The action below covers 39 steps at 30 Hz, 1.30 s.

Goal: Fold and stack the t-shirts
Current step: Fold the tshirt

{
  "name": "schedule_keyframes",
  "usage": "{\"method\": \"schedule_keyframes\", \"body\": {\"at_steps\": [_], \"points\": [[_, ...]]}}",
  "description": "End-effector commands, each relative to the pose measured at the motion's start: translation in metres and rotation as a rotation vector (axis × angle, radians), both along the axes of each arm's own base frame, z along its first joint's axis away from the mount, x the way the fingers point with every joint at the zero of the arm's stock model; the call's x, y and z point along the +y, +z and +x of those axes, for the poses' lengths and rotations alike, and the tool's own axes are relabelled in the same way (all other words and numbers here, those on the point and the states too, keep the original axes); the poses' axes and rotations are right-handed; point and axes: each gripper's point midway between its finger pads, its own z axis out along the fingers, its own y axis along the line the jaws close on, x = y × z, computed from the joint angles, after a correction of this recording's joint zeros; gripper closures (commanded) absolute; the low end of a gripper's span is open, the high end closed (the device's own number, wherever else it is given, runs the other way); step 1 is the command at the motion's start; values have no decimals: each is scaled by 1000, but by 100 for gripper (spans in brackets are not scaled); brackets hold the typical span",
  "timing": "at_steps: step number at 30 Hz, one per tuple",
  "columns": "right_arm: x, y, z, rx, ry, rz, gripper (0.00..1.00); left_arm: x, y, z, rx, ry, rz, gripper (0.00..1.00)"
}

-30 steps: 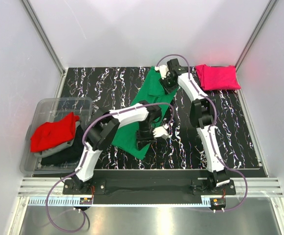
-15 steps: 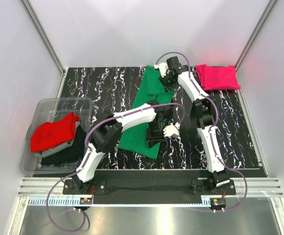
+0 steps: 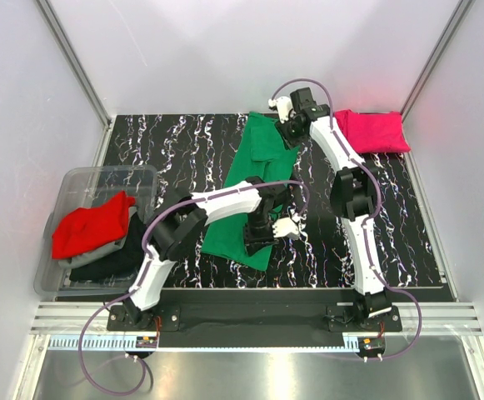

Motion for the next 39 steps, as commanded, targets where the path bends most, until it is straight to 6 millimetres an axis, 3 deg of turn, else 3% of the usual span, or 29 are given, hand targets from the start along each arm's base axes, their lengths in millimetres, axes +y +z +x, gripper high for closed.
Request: {"method": "schedule_keyframes", "body": {"at_steps": [1,6,14,21,27,30,32,33,34,35,36,37,38,39], "points": [[-9,-18,4,38,-26,28,62,-12,-14,3,5,17,-38,70],[-5,-46,5,75,2,28,62,-20,-31,1,41,31,-22,70],[3,-75,1,132,21,49,62,-58,-39,-1,38,-10,-63,69],[12,-71,14,73,46,19,61,-84,-34,0,26,-43,-123,69],[12,-67,16,60,37,17,60,-89,-29,3,14,-31,-130,68],[6,-46,22,15,-1,-1,59,-94,-6,7,-15,-6,-160,69],[0,-2,25,-48,-42,17,57,-98,35,14,-87,3,-223,67],[-2,12,24,-63,-57,36,57,-99,72,18,-144,16,-284,66],[-2,54,21,-111,-91,88,56,-98,91,22,-184,32,-310,63],[-7,74,18,-127,-118,124,55,-94,110,28,-235,55,-327,62],[-10,75,8,-93,-145,154,55,-91,128,28,-247,98,-355,60],[-7,118,-8,-105,-185,262,55,-81,162,33,-285,151,-413,55],[-6,126,-20,-75,-209,313,55,-74,177,34,-280,238,-431,48],[-11,101,-42,35,-248,337,54,-62,174,31,-256,282,-422,32]]}}
